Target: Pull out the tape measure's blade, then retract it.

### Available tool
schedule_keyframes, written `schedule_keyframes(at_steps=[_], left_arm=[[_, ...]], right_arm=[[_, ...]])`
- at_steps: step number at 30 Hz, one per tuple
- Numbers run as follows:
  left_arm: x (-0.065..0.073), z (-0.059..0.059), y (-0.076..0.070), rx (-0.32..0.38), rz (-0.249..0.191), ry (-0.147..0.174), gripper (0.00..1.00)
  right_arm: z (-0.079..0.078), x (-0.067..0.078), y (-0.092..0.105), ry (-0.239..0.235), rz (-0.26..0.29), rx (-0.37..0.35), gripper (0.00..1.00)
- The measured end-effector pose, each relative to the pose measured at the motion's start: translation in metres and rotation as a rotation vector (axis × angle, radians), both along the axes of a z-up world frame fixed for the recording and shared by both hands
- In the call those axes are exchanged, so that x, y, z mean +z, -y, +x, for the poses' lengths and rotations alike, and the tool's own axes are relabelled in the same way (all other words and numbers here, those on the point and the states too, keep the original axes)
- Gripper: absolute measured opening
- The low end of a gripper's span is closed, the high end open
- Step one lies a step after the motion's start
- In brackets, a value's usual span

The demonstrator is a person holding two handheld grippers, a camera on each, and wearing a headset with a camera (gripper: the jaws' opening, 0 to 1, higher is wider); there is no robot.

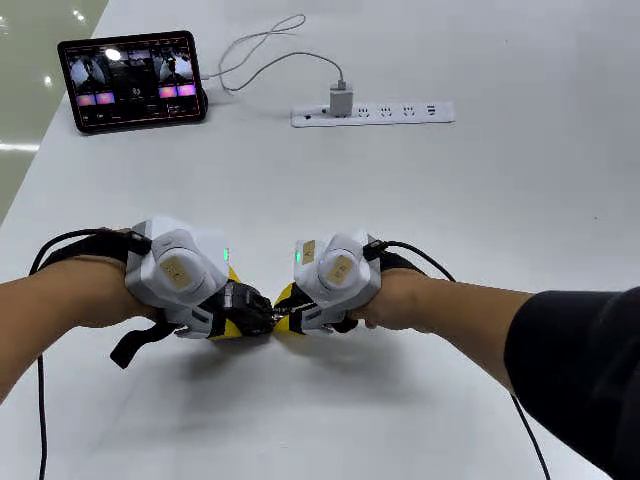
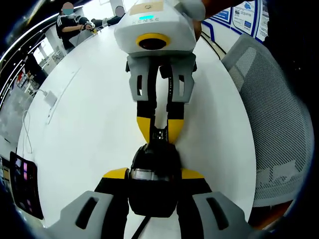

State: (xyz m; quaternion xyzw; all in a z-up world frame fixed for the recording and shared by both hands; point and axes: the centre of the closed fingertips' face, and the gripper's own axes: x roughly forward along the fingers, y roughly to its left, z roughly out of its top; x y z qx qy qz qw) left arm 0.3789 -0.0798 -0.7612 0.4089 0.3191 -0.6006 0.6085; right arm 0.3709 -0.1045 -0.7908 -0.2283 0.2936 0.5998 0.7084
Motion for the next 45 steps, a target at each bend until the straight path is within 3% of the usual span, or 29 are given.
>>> schedule_keyframes(at_steps=[16, 45], left_arm=[[0.0, 0.0, 0.001, -0.004, 0.004, -0.014, 0.32], [-0.001, -0.001, 0.001, 0.003, 0.011, -0.008, 0.32]], right_arm=[[-0.004, 0.002, 0.011, 0.005, 0.012, -0.008, 0.11], [-0.009, 0.0, 0.031, -0.005, 0.008, -0.012, 0.11]])
